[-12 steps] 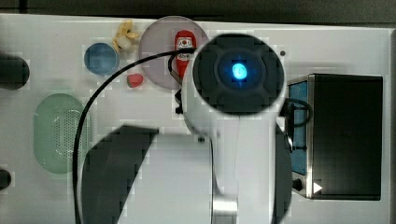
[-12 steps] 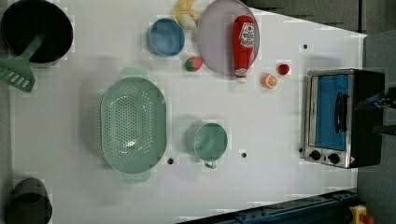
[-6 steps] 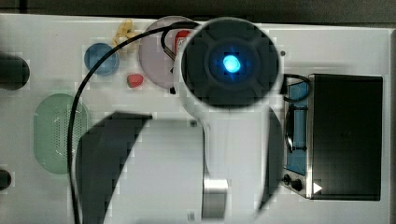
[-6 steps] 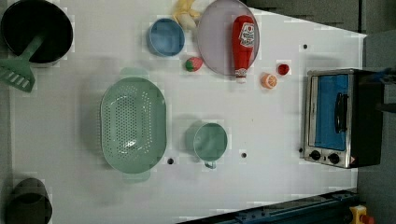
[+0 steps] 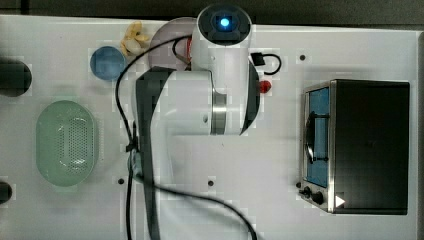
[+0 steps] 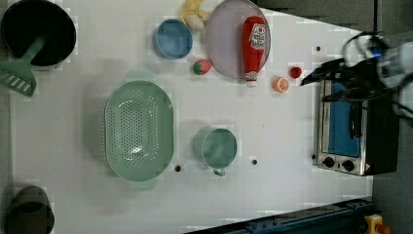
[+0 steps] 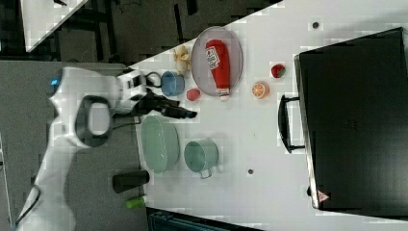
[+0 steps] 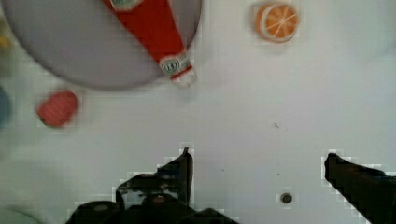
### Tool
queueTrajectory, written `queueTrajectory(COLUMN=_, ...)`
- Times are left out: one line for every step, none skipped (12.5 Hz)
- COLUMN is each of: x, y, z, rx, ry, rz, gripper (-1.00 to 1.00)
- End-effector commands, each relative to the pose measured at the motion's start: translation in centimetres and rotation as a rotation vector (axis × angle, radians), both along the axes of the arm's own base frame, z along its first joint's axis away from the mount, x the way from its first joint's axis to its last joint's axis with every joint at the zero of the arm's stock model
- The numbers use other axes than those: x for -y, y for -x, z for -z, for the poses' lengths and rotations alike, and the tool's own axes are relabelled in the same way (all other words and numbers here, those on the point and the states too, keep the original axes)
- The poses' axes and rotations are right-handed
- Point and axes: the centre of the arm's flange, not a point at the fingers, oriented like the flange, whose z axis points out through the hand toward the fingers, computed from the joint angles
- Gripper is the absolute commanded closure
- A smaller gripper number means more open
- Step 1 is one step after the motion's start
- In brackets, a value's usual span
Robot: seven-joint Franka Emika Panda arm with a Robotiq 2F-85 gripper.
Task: Pick ketchup from plate and place it on table.
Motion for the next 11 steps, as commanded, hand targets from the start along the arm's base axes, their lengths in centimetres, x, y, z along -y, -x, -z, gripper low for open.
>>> queueTrajectory(x=-1.0, y=-1.5, z=0.1, rx=0.099, ry=-0.048, rz=-0.238, gripper=-1.0)
queueTrajectory(x=-1.2, y=-2.0, z=1.6, rx=0.104, ry=-0.056, rz=-0.273, gripper=-1.0)
queueTrajectory(x=-1.4, y=-2.3, z=3.0, rx=0.107, ry=-0.06, rz=-0.29, gripper=-1.0)
queueTrajectory(x=-1.7, y=-2.6, z=4.5, rx=0.107, ry=-0.061, rz=-0.298, gripper=-1.0)
queueTrajectory(x=-2.0, y=-2.9, z=5.9, rx=0.107, ry=-0.061, rz=-0.303, gripper=-1.0)
queueTrajectory(x=-2.3, y=-3.4, z=7.2, rx=0.115, ry=-0.063, rz=-0.306, gripper=-1.0)
queueTrajectory(x=-2.6, y=-4.0, z=8.5, rx=0.129, ry=-0.063, rz=-0.316, gripper=-1.0)
queueTrajectory(x=-3.0, y=-4.7, z=9.6, rx=0.145, ry=-0.06, rz=-0.326, gripper=-1.0)
queueTrajectory(x=-3.2, y=-5.4, z=10.7, rx=0.158, ry=-0.051, rz=-0.339, gripper=-1.0)
queueTrajectory(x=-3.4, y=-6.2, z=11.7, rx=0.171, ry=-0.041, rz=-0.353, gripper=-1.0)
queueTrajectory(x=-3.6, y=-7.0, z=12.6, rx=0.183, ry=-0.034, rz=-0.365, gripper=-1.0)
